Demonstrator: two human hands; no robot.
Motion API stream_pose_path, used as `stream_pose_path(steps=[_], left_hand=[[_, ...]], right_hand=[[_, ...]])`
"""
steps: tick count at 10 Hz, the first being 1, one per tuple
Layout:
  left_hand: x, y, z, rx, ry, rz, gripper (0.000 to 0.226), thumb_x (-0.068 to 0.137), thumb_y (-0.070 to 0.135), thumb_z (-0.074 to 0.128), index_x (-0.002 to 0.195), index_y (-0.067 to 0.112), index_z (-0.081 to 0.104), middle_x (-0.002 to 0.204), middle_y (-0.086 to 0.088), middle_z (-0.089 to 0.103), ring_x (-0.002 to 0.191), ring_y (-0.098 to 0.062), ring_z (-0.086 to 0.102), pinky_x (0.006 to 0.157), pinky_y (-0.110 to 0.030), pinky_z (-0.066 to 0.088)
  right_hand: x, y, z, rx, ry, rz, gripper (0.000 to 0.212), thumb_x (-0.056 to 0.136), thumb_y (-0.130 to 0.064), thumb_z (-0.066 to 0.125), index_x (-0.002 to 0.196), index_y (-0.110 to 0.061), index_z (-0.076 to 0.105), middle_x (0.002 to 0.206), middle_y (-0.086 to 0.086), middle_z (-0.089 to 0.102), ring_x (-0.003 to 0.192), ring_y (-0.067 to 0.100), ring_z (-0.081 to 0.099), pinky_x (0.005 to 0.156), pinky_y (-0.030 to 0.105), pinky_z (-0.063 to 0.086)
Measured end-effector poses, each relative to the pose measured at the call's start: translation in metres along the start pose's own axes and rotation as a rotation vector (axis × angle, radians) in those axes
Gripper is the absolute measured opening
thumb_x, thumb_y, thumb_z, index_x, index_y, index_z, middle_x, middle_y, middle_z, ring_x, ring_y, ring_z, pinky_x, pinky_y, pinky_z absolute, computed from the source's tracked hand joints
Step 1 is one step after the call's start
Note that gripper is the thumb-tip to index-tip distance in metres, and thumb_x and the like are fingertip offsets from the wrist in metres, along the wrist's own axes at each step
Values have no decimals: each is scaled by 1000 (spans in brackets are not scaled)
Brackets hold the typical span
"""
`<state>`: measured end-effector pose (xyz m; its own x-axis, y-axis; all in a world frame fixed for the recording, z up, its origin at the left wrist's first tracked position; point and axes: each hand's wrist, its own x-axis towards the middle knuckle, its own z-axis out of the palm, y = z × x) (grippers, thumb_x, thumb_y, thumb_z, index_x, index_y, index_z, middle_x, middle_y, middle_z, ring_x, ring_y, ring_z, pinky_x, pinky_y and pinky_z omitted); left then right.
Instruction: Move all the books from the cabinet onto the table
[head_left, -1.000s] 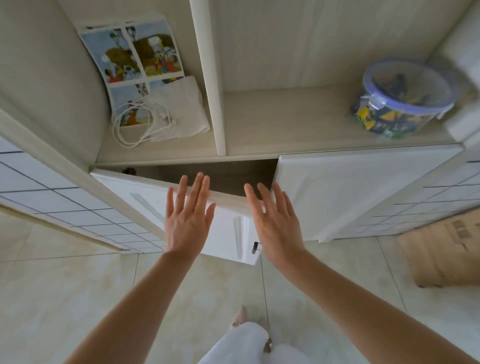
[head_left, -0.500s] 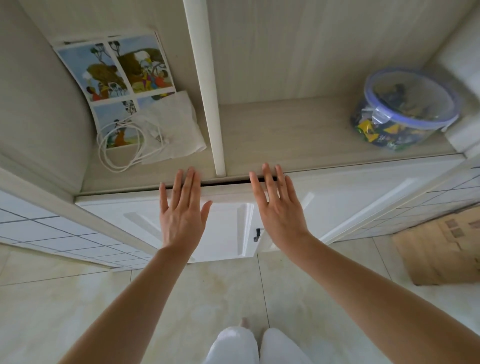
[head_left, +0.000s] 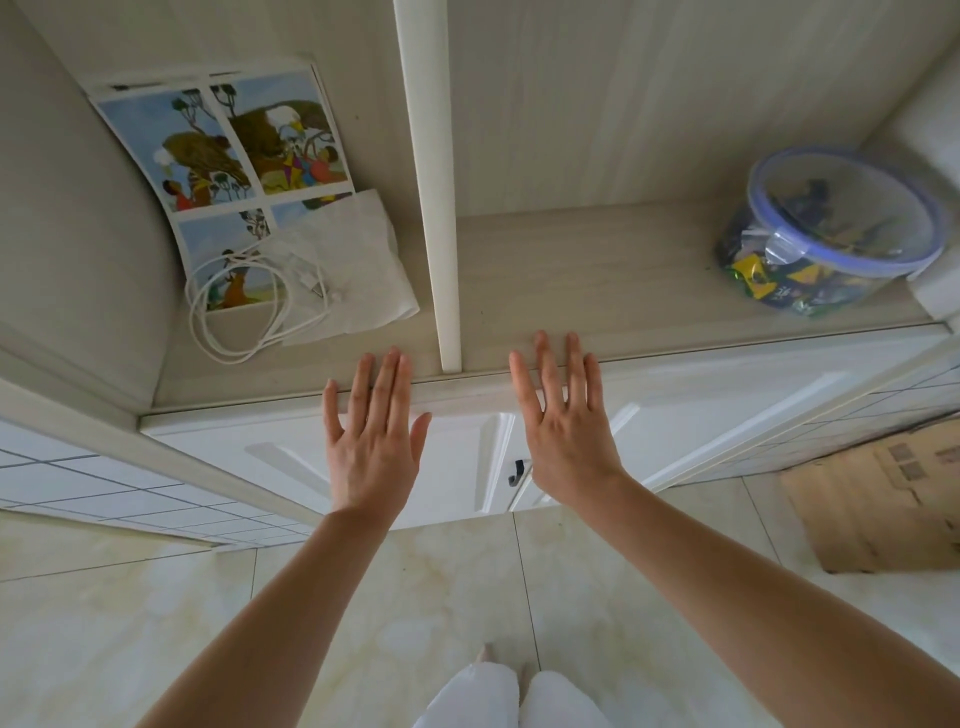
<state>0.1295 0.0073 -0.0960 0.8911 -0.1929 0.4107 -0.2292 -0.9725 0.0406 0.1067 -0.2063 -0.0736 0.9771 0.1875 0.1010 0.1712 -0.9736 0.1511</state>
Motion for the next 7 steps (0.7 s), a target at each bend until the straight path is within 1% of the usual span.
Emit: stream_pose_path(steps=[1, 2, 3, 4, 5, 6, 7], left_hand=[[1, -1, 3, 9, 11, 10, 59, 98, 41, 41, 149, 13, 32, 154, -3, 37, 144, -24, 31, 117, -50, 12], [1, -2, 3, 7, 31, 34, 55, 98, 38, 47, 147, 17, 36, 152, -3, 40, 142, -26, 33, 117, -50, 14], [2, -2, -1, -1, 3, 49, 57, 95, 34, 56, 147, 23, 36, 153, -3, 39, 142, -26, 33, 116, -51, 17], [4, -1, -10, 1, -92, 35, 66, 91, 31, 60, 150, 25, 29, 157, -3, 31, 146, -26, 25, 117, -51, 15], [1, 3, -19, -27, -170, 22, 75, 91, 29, 58, 153, 21, 17, 161, -4, 20, 150, -25, 11, 120, -50, 9], [-16, 11, -37, -119, -211, 1, 75, 94, 28, 52, 154, 19, 9, 162, -2, 11, 150, -23, -1, 121, -47, 5], [-51, 27, -52, -166, -192, 1, 68, 95, 26, 53, 153, 19, 18, 162, -3, 16, 150, -23, 1, 121, -45, 9]], right_hand=[[2, -1, 5, 6, 17, 15, 108, 72, -17, 60, 149, -9, -16, 157, 28, 2, 140, 56, 2, 115, 61, 4], [3, 0, 8, 13, 38, 9, 106, 70, -15, 61, 151, -9, -7, 157, 29, 6, 140, 57, 5, 114, 62, 7], [3, 1, 3, 33, 29, 0, 103, 65, -11, 63, 152, -8, 8, 155, 32, 11, 140, 56, 10, 114, 62, 11], [0, 3, -8, 54, 5, -10, 95, 71, -9, 61, 152, -6, 13, 154, 33, 14, 140, 55, 13, 115, 61, 16], [-11, 2, -18, 90, -4, -4, 85, 79, -8, 55, 152, -3, 11, 154, 34, 11, 140, 55, 12, 115, 60, 17], [-39, -1, -26, 87, -48, -18, 87, 80, -12, 62, 151, -3, 13, 155, 33, 11, 142, 52, 11, 115, 60, 17], [-77, -6, -28, 114, -28, -34, 79, 83, -11, 60, 151, -4, 19, 156, 24, 22, 143, 46, 18, 113, 62, 19]])
